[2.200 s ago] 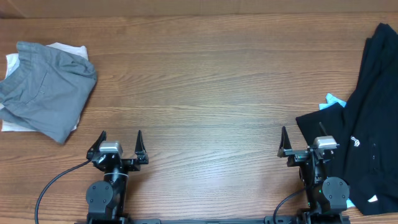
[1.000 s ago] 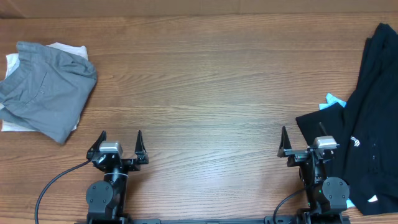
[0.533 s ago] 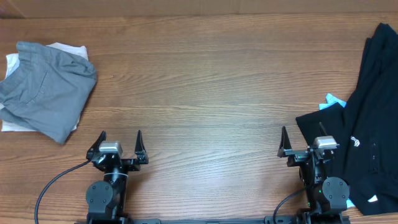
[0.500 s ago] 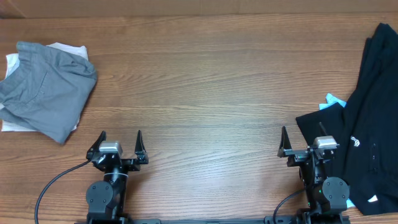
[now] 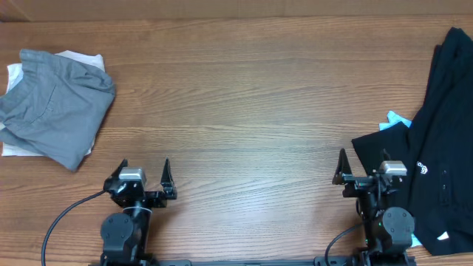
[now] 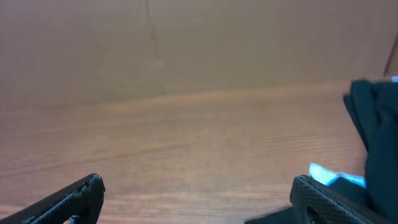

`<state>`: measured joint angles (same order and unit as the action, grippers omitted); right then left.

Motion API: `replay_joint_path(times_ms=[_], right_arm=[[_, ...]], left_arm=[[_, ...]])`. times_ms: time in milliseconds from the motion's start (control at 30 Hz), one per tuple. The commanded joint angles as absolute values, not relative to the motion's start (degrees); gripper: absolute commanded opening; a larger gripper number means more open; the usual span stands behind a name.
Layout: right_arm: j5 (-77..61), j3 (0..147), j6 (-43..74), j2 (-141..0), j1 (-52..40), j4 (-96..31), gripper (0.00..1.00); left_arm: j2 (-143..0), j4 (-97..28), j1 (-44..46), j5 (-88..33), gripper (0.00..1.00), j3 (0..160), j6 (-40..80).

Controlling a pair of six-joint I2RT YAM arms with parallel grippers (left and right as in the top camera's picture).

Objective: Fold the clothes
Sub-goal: 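Move the right gripper toward the black clothing pile on the right, then grasp the black polo shirt from the pile with the right gripper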

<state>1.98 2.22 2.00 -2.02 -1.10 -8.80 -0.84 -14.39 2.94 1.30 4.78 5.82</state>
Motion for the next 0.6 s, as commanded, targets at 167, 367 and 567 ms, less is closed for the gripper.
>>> replay_joint_path(times_ms=[167, 367, 567], right_arm=[[5.1, 15.2, 4.8, -18.1, -0.8, -13.7, 1.00], [5.1, 30.5, 4.7, -42.8, -0.8, -20.8, 1.00], [4.8, 44.2, 4.8, -64.4, -0.3, -29.7, 1.00]], left_arm=[[-9.9, -20.3, 2.5, 0.6, 1.00, 15.4, 6.4], [-26.9, -26.4, 2.5, 0.4, 1.00, 26.9, 6.4], [-39.4, -32.5, 2.5, 0.0, 1.00, 35.5, 6.4]])
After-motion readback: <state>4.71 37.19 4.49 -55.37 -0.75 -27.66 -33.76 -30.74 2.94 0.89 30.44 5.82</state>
